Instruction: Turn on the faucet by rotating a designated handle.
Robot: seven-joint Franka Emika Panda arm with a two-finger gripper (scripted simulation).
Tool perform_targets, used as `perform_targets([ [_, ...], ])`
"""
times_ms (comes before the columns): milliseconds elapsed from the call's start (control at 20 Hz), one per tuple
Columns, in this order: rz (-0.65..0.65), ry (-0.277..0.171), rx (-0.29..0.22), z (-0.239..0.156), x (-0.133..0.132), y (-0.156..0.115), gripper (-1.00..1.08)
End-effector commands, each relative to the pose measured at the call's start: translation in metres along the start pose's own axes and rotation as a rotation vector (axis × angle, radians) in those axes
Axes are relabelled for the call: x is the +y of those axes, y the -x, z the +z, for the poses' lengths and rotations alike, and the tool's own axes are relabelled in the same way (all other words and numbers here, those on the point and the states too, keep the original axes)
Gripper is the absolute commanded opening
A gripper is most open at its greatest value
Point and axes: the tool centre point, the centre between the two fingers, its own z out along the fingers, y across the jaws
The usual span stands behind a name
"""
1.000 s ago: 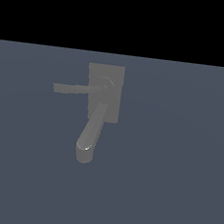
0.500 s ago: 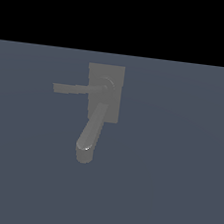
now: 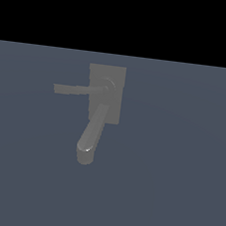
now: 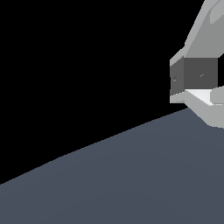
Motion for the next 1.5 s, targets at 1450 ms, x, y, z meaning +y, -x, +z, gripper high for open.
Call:
perform_targets([
  [1450,-0.867,0.604,0.672,-0.098,-0.307,-0.118,-1.0],
])
